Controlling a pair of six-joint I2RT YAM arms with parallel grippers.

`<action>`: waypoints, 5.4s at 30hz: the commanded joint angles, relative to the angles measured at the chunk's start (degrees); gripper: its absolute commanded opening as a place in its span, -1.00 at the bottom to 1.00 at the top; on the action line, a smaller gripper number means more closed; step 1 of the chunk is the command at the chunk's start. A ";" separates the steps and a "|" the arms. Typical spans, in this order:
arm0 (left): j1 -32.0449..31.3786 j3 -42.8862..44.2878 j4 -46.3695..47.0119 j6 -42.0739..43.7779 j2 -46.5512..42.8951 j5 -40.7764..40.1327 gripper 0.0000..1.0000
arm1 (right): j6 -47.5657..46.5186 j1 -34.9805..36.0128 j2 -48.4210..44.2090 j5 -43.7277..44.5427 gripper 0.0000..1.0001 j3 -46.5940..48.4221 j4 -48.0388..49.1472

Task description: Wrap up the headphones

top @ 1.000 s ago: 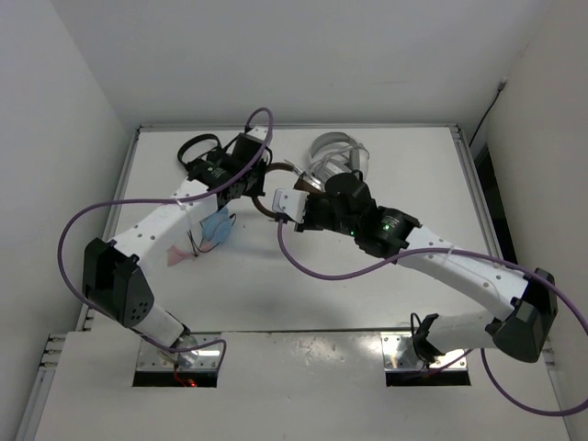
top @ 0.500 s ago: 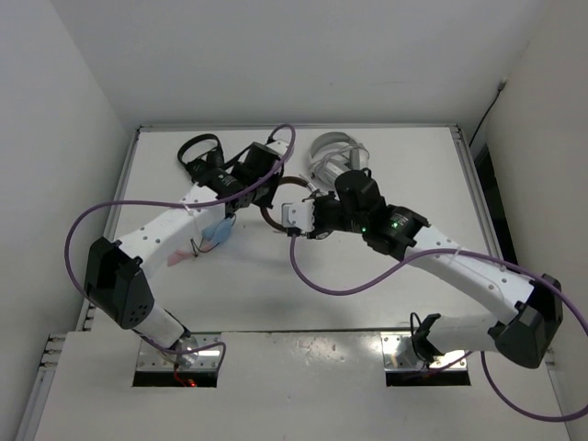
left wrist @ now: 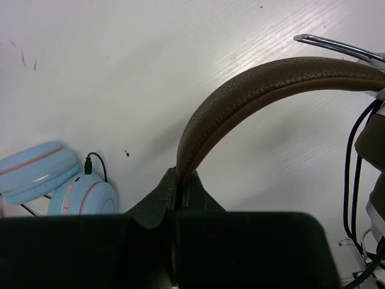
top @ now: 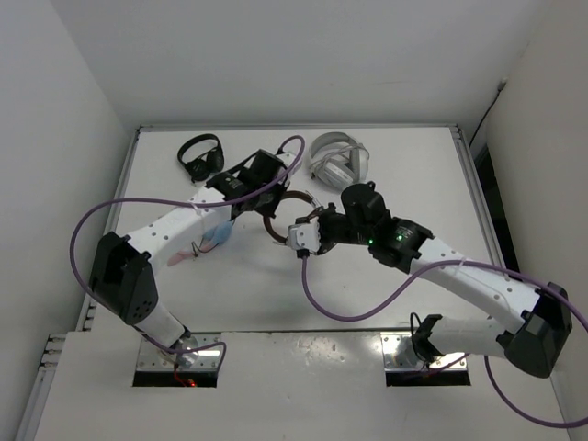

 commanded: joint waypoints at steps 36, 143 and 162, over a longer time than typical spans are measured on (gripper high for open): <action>-5.13 -4.66 -1.93 6.15 -3.56 10.12 -1.00 | -14.52 -2.26 -7.10 -8.60 -1.00 -11.85 14.32; -8.47 39.82 2.99 -9.49 46.45 11.27 -0.54 | 17.66 -34.44 27.27 -2.81 -0.99 -4.82 -2.64; -2.05 16.55 22.76 -17.22 25.90 31.82 -0.16 | 17.66 -33.38 27.27 -1.49 -0.97 -4.30 -3.17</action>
